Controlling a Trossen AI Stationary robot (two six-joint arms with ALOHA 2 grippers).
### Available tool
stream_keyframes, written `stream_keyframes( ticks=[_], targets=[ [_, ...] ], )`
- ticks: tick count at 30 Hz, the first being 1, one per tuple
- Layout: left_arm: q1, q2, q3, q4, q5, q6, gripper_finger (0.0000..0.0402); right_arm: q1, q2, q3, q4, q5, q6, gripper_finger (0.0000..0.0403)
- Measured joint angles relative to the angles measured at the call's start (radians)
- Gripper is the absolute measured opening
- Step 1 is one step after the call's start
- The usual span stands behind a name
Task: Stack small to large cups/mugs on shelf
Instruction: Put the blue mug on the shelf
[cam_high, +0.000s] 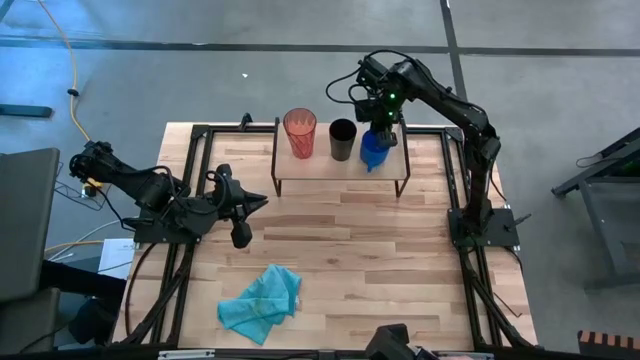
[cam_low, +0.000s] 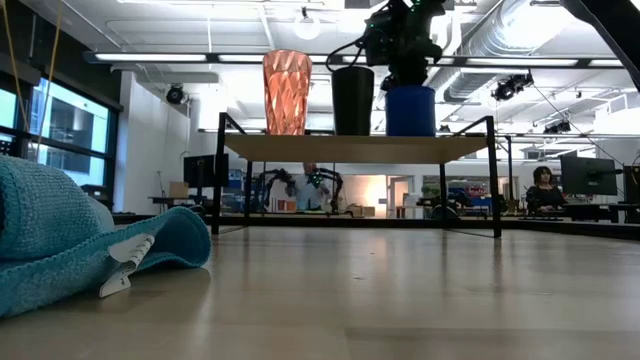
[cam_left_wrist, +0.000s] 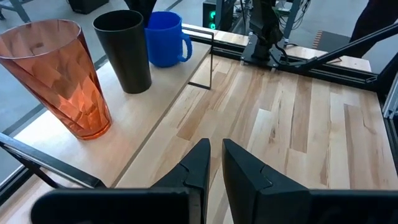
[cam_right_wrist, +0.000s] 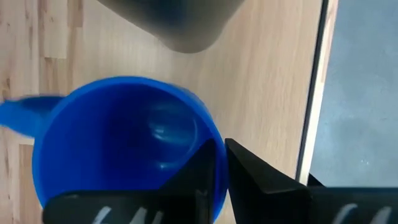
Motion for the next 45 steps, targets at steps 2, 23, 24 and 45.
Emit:
stream_keyframes(
  ticks=[2, 23, 24, 45],
  targets=[
    [0.0, 0.0, 0.0, 0.0, 0.01, -0.003, 0.0033, -0.001, 0.0, 0.0, 0.001, 0.009, 0.006, 0.0023],
    [0.0, 0.0, 0.0, -0.002, 0.027, -0.017, 0.0033, -0.001, -0.003, 0.0, 0.001, 0.088, -0.059, 0.0002],
    [0.0, 0.0, 0.0, -0.002, 0.027, -0.017, 0.0033, -0.001, -0.003, 0.0, 0.001, 0.089, -0.063, 0.0002],
    [0.0, 0.0, 0.0, -0.002, 0.027, -0.016, 0.0033, -0.008, -0.043, -0.001, 0.022, 0.09, -0.027, 0.0074]
  ],
)
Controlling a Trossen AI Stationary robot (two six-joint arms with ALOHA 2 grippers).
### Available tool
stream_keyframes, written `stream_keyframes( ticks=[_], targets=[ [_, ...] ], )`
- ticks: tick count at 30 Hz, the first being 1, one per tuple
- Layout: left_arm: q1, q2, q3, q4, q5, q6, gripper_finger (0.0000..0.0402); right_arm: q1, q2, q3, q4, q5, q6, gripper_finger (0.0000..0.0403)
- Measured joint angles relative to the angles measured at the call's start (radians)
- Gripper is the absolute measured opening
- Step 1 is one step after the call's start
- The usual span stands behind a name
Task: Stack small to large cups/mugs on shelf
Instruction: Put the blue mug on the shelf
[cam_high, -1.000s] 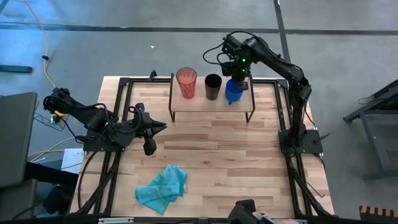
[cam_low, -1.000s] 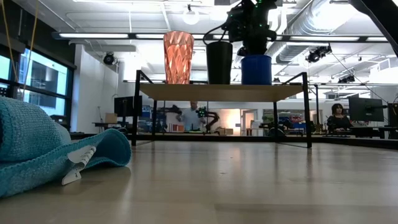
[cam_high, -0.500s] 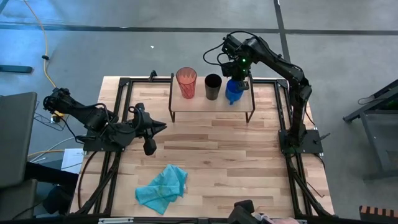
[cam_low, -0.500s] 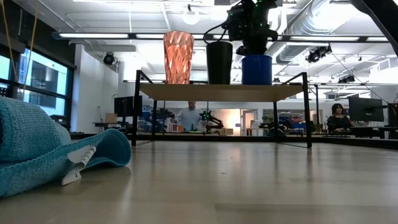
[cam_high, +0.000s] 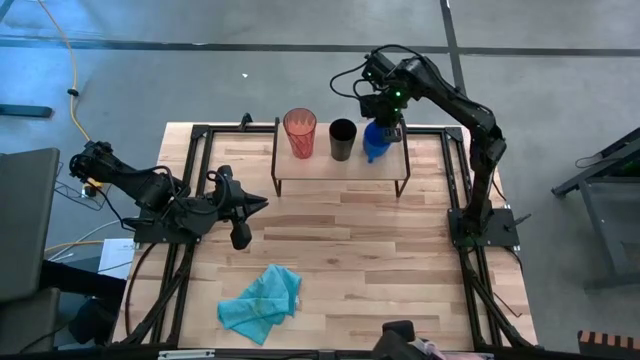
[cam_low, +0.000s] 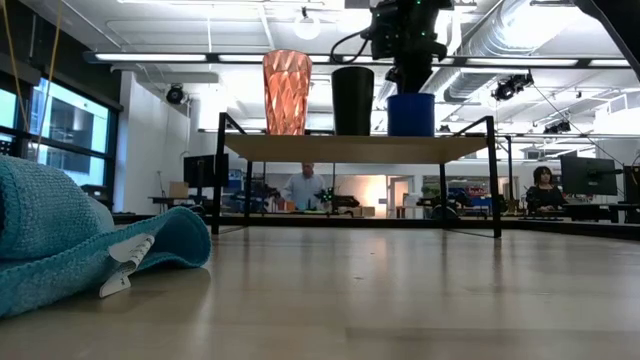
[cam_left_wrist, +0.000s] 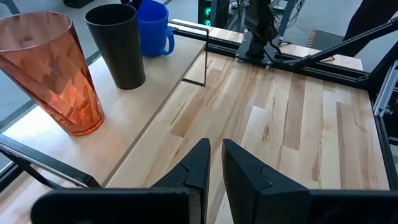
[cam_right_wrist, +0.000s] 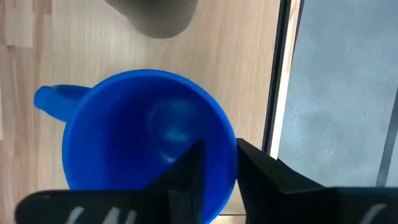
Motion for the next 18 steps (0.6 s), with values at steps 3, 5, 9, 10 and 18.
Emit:
stream_keyframes(
  ticks=[3, 5, 9, 10, 18],
  targets=[
    [0.0, 0.0, 0.0, 0.0, 0.001, -0.003, 0.0033, 0.0, 0.0, 0.0, 0.012, -0.001, 0.001, 0.0086],
    [0.0, 0.0, 0.0, 0.002, 0.011, -0.008, 0.0033, 0.0, 0.0, 0.0, 0.011, -0.001, 0.001, 0.0088],
    [0.0, 0.0, 0.0, 0.002, 0.017, -0.018, 0.0033, 0.0, 0.0, 0.0, 0.011, -0.005, 0.016, 0.0089],
    [0.0, 0.0, 0.0, 0.002, 0.018, -0.023, 0.0033, 0.0, 0.0, 0.0, 0.011, -0.009, 0.016, 0.0089],
    [-0.001, 0.0, 0.0, 0.002, 0.033, -0.03, 0.0033, 0.0, 0.0, 0.0, 0.013, -0.035, 0.018, 0.0089]
  ],
)
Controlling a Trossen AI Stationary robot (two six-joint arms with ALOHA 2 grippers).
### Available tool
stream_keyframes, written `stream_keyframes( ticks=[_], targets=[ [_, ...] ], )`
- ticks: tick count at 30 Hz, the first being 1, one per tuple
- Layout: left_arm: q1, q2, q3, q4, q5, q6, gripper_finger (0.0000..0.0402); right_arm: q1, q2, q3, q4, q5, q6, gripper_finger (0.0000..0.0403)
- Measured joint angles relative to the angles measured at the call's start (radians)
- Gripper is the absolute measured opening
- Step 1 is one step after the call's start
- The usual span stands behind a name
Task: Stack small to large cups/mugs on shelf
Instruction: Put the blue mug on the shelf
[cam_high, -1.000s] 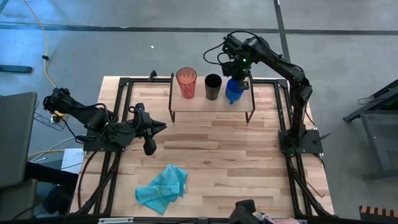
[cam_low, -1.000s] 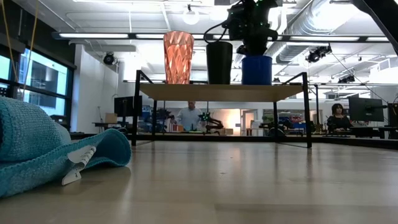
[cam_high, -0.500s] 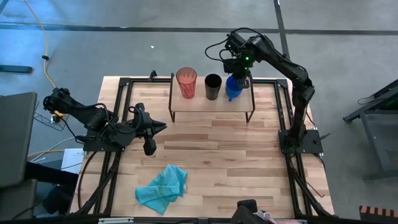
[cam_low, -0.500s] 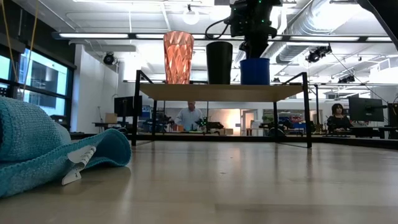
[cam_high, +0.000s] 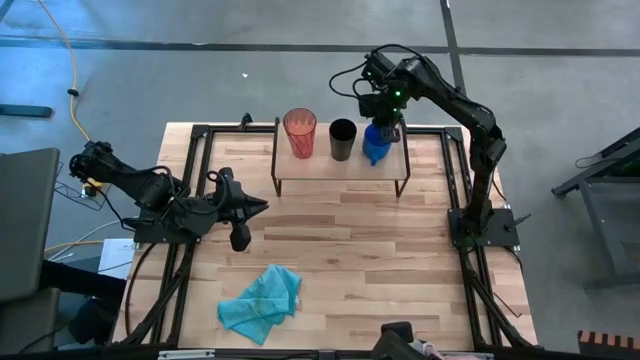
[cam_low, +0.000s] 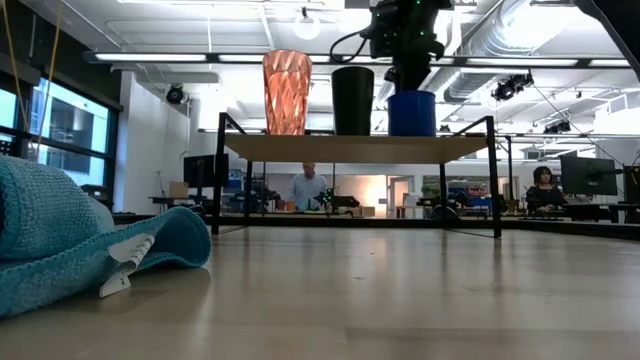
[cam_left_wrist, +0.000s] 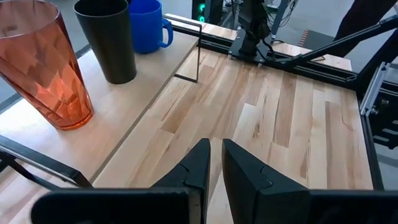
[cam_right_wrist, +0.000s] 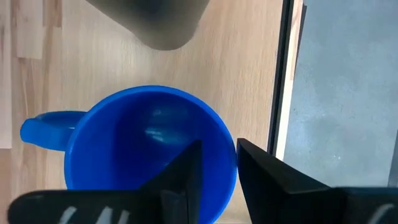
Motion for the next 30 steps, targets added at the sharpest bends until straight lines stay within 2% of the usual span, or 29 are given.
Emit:
stream_keyframes(
  ticks=[23, 30],
  targets=[
    [0.0, 0.0, 0.0, -0.001, 0.0, 0.0, 0.0033, 0.001, 0.0, 0.0, -0.016, -0.028, 0.003, 0.0076],
    [0.0, 0.0, 0.0, -0.002, 0.0, 0.002, 0.0033, 0.001, 0.0, 0.0, -0.023, 0.039, 0.044, 0.0076]
  ],
)
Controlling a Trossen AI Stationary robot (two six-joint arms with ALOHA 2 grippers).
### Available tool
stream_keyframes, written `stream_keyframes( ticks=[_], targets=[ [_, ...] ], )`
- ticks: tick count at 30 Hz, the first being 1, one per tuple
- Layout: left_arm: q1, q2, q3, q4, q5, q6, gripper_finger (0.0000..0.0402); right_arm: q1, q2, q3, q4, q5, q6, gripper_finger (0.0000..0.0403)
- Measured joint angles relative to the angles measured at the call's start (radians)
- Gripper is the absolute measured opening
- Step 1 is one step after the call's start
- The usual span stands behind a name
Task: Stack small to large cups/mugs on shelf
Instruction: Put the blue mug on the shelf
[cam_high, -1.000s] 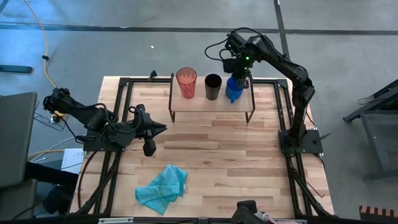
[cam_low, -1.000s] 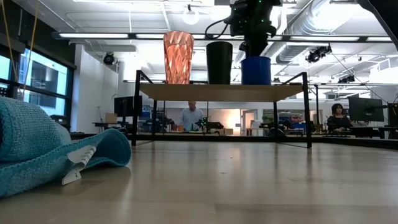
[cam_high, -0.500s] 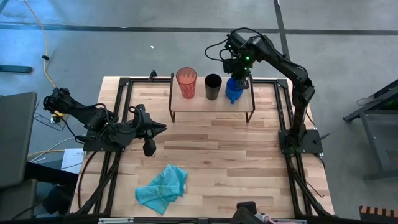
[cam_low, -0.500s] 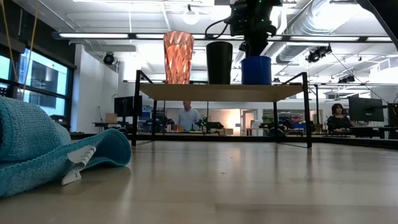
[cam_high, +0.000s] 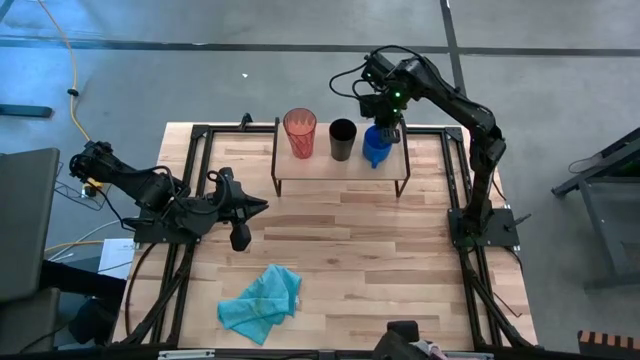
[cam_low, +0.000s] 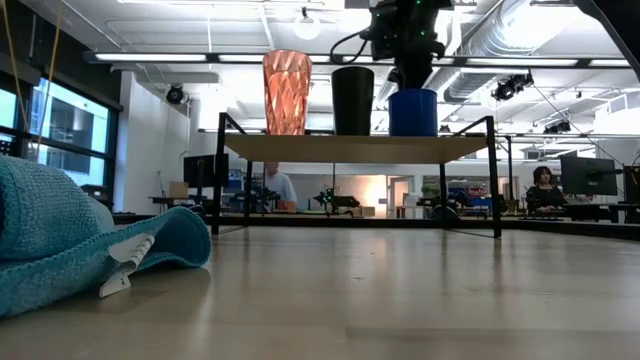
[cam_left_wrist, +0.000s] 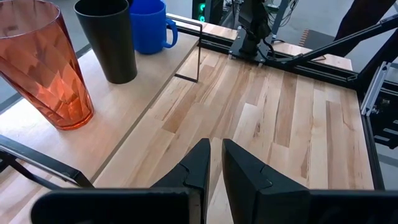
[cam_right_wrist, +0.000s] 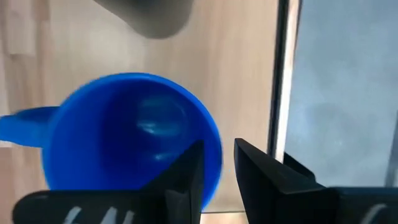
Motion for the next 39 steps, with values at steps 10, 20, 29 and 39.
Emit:
stream_keyframes(
  ticks=[10, 20, 29, 39],
  targets=[
    [0.001, 0.0, 0.0, 0.0, 0.0, 0.02, 0.0033, -0.001, 0.0, 0.001, -0.014, 0.045, 0.088, 0.0076],
    [0.001, 0.0, 0.0, -0.019, 0.0, 0.022, 0.0033, -0.001, 0.0, 0.001, -0.029, 0.05, 0.14, 0.0076],
    [0.001, 0.0, 0.0, -0.025, 0.0, 0.027, 0.0033, -0.001, 0.0, 0.001, -0.048, 0.091, 0.139, 0.0076],
    [0.0, 0.0, 0.0, -0.025, 0.0, 0.024, 0.0033, 0.006, 0.001, 0.001, -0.046, 0.091, 0.11, 0.0076]
  ],
)
